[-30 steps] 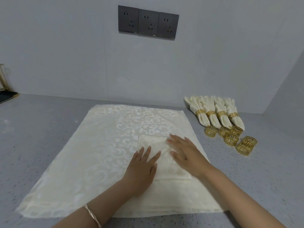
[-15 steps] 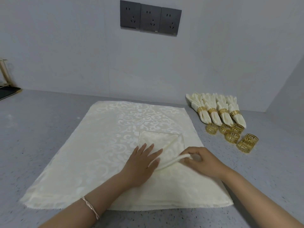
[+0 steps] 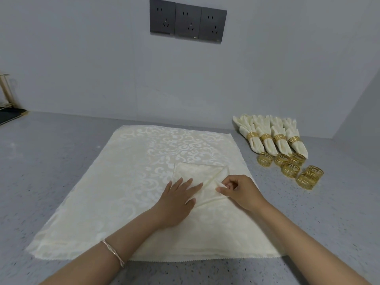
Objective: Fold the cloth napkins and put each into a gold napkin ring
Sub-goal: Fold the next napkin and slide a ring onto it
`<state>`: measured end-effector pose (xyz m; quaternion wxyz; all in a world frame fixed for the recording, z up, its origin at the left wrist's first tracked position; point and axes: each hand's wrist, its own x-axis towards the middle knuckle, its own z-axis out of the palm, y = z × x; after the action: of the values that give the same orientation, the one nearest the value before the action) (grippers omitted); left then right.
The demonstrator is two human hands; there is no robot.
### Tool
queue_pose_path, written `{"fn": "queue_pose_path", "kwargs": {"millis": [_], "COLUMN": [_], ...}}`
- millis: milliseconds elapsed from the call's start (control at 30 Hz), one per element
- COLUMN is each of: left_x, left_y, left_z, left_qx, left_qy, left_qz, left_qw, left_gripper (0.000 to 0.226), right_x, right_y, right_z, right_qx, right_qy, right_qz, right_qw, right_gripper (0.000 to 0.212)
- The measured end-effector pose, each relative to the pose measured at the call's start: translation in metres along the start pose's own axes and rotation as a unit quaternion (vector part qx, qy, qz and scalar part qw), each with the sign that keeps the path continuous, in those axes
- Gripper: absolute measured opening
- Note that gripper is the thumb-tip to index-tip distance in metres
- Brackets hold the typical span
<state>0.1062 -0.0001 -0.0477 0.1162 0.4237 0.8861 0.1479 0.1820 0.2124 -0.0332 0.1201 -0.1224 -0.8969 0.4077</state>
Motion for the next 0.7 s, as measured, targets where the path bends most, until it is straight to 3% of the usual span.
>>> {"fn": "queue_pose_path", "kwargs": {"millis": [133,267,333,467,600,700], "left_x": [0.028,0.054,0.056,0.047,0.028,0.012], "left_y": [-0.010,-0.022,-0.023,-0.013,-0.002,0.010], "left_z": [-0.021,-0.034,-0.039,-0.048,-0.050,-0.046], "left_qx": [-0.008,0.000,0.011,0.087,0.041,-0.005], "left_qy": [0.039,0.064,0.064,0.162,0.134,0.048], "left_qz": [-0.013,-0.050,-0.065,-0.092,-0.125,-0.119], "left_qw": [0.999,0.997,0.996,0.979,0.982,0.992], "left_gripper": [0.061,0.056,0.047,0.037,0.030,0.046], "right_x": [0.004,0.008,0.011,0.015,0.017,0.019], "right_y": [-0.004,-0.004,-0.005,-0.007,-0.013,-0.009], "right_z": [-0.002,-0.004,-0.005,-0.006,-0.009,-0.004], "right_qx": [-0.040,-0.045,-0.051,-0.113,-0.152,-0.153], "right_qy": [-0.016,-0.036,-0.039,-0.004,0.018,0.016], "right_qz": [-0.004,0.001,0.011,0.017,0.024,0.036], "right_qw": [0.999,0.998,0.998,0.993,0.988,0.987], "right_gripper": [0.033,0.036,0.029,0.012,0.006,0.014]}}
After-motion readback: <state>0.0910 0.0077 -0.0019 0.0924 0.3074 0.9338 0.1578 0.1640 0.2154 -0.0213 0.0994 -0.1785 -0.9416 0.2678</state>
